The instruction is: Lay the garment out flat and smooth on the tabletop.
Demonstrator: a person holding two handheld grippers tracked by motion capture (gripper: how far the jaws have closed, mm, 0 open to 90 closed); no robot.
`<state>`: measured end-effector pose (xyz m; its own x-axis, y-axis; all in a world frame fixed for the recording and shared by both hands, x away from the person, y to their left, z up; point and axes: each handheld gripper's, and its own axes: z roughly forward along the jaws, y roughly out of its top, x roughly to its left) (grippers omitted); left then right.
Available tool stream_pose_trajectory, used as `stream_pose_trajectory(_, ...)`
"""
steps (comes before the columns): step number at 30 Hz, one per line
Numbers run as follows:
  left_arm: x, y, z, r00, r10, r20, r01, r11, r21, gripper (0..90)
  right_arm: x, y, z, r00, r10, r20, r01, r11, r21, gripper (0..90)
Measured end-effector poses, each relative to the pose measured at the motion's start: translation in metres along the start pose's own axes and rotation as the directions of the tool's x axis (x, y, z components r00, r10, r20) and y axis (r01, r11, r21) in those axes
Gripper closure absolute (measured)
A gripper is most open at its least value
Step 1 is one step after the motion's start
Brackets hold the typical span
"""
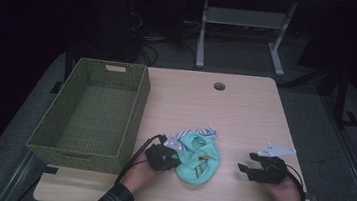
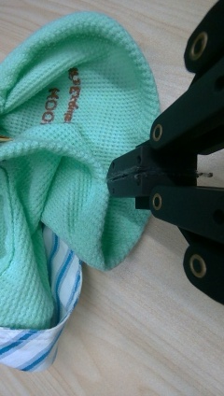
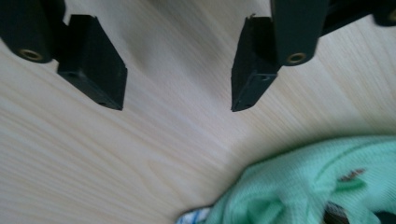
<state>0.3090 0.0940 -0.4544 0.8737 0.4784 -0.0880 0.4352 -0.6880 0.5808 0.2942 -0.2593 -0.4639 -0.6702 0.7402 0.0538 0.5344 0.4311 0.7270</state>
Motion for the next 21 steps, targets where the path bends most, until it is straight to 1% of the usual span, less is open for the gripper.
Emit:
stream_pose_trajectory(1,0.000,0.000,0.000,1.0000,0.000,0.000,0.000,1.0000,0.000,89.4,-0.001,0.002,0.001,0.9999,-0.001,-0.012,0.001,1.000,-0.003,41.7)
stream_pose_trajectory(2,0.000,0.000,0.000,1.0000,-0.001,0.000,0.001,1.0000,0.000,89.4,-0.001,0.002,0.001,0.9999,-0.001,-0.012,0.001,1.000,-0.003,41.7)
stream_pose_trajectory(4,0.000,0.000,0.000,1.0000,-0.004,-0.001,0.004,1.0000,-0.004,89.4,-0.002,0.009,0.003,0.9994,-0.005,-0.034,0.005,1.000,-0.004,46.3)
stream_pose_trajectory(5,0.000,-0.001,0.000,0.9999,-0.011,0.001,0.011,0.9999,-0.008,89.3,-0.002,0.012,0.003,0.9989,-0.013,-0.046,0.013,1.000,-0.010,48.1)
stream_pose_trajectory(6,0.000,-0.001,0.000,0.9999,-0.010,0.001,0.010,0.9999,-0.007,89.3,-0.003,0.016,0.004,0.9985,-0.013,-0.053,0.013,1.000,-0.016,49.5)
stream_pose_trajectory(7,-0.001,-0.001,0.001,0.9998,-0.018,0.001,0.018,0.9997,-0.013,89.3,-0.003,0.020,0.005,0.9981,-0.013,-0.060,0.012,1.000,-0.021,51.4)
stream_pose_trajectory(9,0.000,-0.001,0.000,0.9999,-0.011,0.002,0.011,0.9999,-0.003,89.3,-0.004,0.030,0.008,0.9960,-0.025,-0.086,0.023,0.999,-0.033,54.7)
stream_pose_trajectory(11,0.001,-0.001,0.000,0.9999,-0.011,0.003,0.011,0.9999,-0.003,89.3,-0.003,0.033,0.008,0.9958,-0.029,-0.087,0.026,0.999,-0.037,55.0)
stream_pose_trajectory(12,0.001,-0.001,0.000,0.9999,-0.016,0.004,0.016,0.9999,-0.003,89.3,-0.002,0.041,0.010,0.9940,-0.033,-0.104,0.027,0.998,-0.051,57.0)
stream_pose_trajectory(13,0.001,-0.001,0.000,0.9999,-0.015,0.004,0.015,0.9999,-0.003,89.3,-0.002,0.041,0.010,0.9940,-0.033,-0.104,0.027,0.998,-0.051,57.0)
stream_pose_trajectory(14,0.001,0.000,0.000,0.9999,-0.016,0.005,0.016,0.9999,-0.001,89.3,0.000,0.049,0.010,0.9919,-0.039,-0.121,0.031,0.997,-0.064,58.7)
stream_pose_trajectory(16,0.001,0.000,0.000,0.9999,-0.016,0.005,0.016,0.9999,-0.001,89.3,0.001,0.051,0.011,0.9912,-0.042,-0.126,0.034,0.997,-0.070,59.4)
stream_pose_trajectory(17,0.001,0.000,0.000,0.9999,-0.016,0.005,0.016,0.9999,0.000,89.3,0.003,0.059,0.013,0.9882,-0.055,-0.143,0.044,0.996,-0.077,61.5)
stream_pose_trajectory(19,0.001,0.000,0.000,0.9999,-0.016,0.004,0.016,0.9999,0.000,89.3,0.005,0.063,0.014,0.9871,-0.053,-0.151,0.042,0.996,-0.077,62.1)
stream_pose_trajectory(20,0.001,0.000,0.000,0.9999,-0.015,0.004,0.015,0.9999,0.001,89.3,0.007,0.069,0.016,0.9845,-0.065,-0.163,0.052,0.995,-0.083,64.0)
stream_pose_trajectory(21,0.001,0.000,0.000,0.9999,-0.015,0.003,0.015,0.9999,0.000,89.3,0.008,0.072,0.017,0.9829,-0.071,-0.170,0.057,0.995,-0.087,65.1)
